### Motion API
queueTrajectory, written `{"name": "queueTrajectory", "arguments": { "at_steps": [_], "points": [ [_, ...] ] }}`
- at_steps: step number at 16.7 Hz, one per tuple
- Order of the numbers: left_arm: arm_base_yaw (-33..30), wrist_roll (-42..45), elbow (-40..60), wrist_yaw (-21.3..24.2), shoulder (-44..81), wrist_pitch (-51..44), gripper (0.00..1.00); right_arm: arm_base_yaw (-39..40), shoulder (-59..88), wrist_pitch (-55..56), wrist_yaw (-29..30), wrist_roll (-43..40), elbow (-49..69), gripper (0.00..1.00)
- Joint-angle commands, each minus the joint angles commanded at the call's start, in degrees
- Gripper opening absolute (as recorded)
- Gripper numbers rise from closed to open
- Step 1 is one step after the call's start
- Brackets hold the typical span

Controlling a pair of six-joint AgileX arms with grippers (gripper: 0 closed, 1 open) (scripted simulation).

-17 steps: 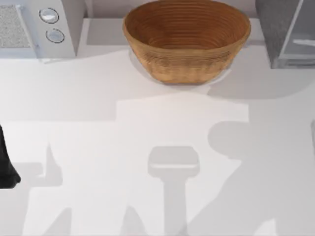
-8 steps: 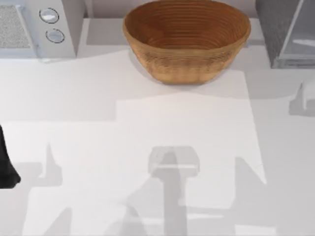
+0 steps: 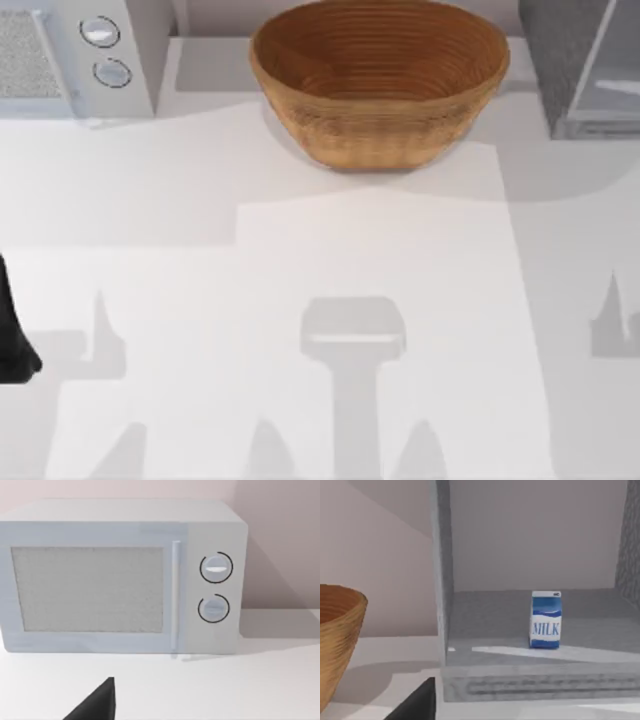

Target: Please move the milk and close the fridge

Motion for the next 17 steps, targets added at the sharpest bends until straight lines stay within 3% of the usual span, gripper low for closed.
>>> {"name": "queueTrajectory", "arguments": {
  "at_steps": [4,11,17],
  "points": [
    [0.00,0.00,0.00,0.00,0.00,0.00,1.00,2.04,-7.52,-3.09,0.20,-0.76,-5.65,1.00],
    [0.00,0.00,0.00,0.00,0.00,0.00,1.00,2.02,-8.19,-3.86,0.14,-0.71,-5.41,1.00],
    [0.00,0.00,0.00,0.00,0.00,0.00,1.00,2.32,-18.11,-19.99,-0.01,-0.60,2.73,1.00]
  ]
}}
